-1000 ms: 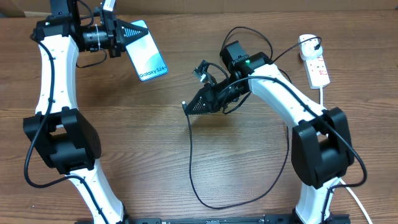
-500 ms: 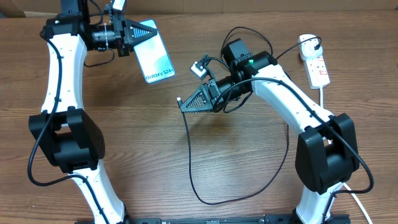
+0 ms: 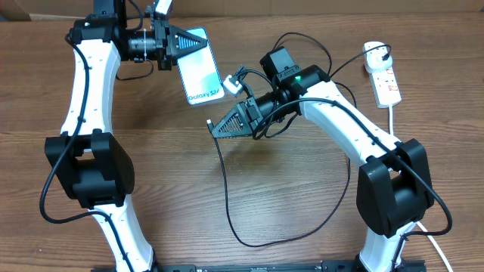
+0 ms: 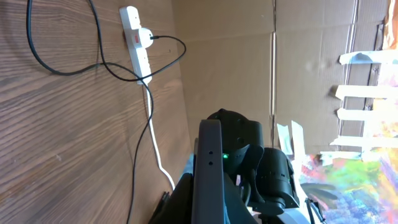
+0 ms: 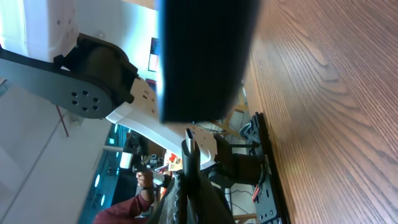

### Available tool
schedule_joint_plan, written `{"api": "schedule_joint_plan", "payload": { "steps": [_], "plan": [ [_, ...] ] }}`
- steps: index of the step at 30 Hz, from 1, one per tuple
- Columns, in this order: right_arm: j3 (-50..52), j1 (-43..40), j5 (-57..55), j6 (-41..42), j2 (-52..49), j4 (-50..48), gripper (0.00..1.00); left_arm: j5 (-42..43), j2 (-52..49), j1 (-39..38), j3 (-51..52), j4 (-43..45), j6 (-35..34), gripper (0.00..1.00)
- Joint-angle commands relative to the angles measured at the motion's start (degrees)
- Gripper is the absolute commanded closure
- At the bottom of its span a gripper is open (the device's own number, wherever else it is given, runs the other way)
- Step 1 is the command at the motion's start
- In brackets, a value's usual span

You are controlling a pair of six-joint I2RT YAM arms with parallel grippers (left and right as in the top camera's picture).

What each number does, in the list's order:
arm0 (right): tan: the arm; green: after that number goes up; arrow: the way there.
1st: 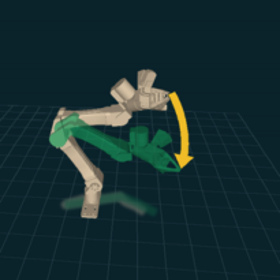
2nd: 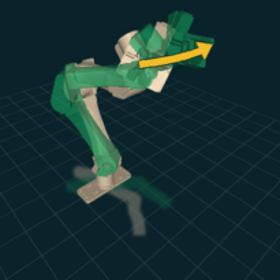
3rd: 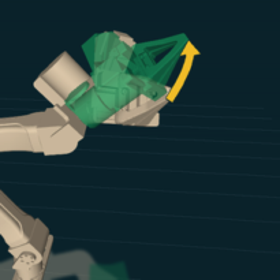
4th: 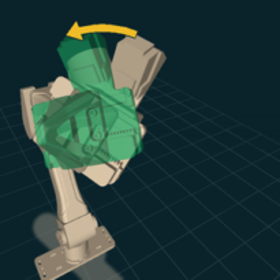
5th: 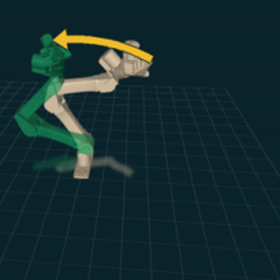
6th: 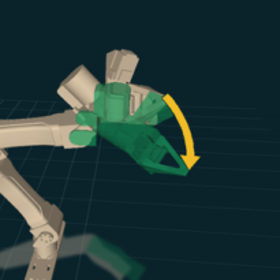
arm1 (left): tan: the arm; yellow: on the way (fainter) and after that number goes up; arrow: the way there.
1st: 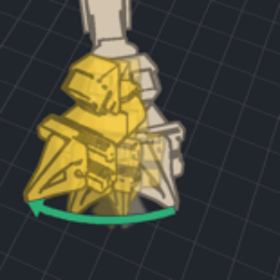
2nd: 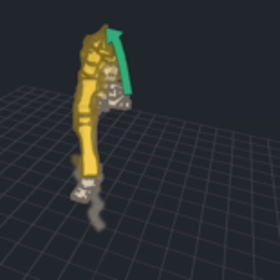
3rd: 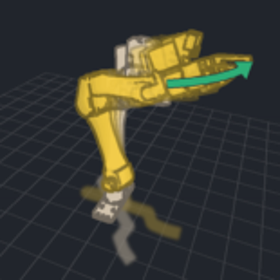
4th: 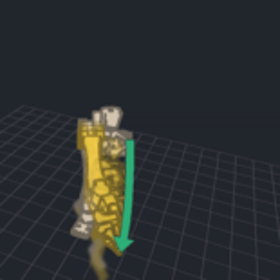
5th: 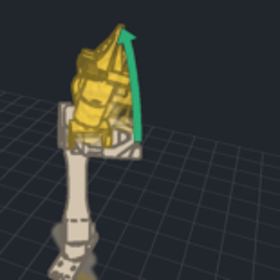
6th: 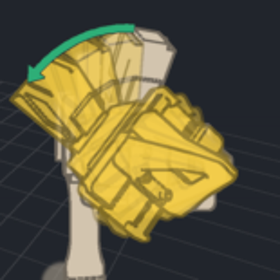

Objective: Plug charger to phone and switch on socket

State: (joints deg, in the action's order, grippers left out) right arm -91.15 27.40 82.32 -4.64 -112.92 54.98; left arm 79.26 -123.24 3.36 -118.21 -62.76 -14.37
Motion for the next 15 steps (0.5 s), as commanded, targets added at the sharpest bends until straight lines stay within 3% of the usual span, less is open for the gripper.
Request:
{"api": "schedule_joint_plan", "payload": {
  "steps": [1, 10, 15],
  "plan": [
    [0.3, -0.3, 1.3, 0.7, 1.8, -1.5, 0.96, 2.6, 0.6, -0.7, -1.1, -0.3, 0.7, 0.96],
    [0.3, -0.6, 1.4, 10.4, 1.8, -11.1, 0.96, 2.4, 0.6, -0.7, -1.1, -0.5, 0.7, 0.96],
    [0.3, -1.6, 1.4, 11.1, 1.8, -12.3, 0.96, 2.4, 0.6, -0.7, -1.1, -0.5, 0.7, 0.96]
  ]
}}
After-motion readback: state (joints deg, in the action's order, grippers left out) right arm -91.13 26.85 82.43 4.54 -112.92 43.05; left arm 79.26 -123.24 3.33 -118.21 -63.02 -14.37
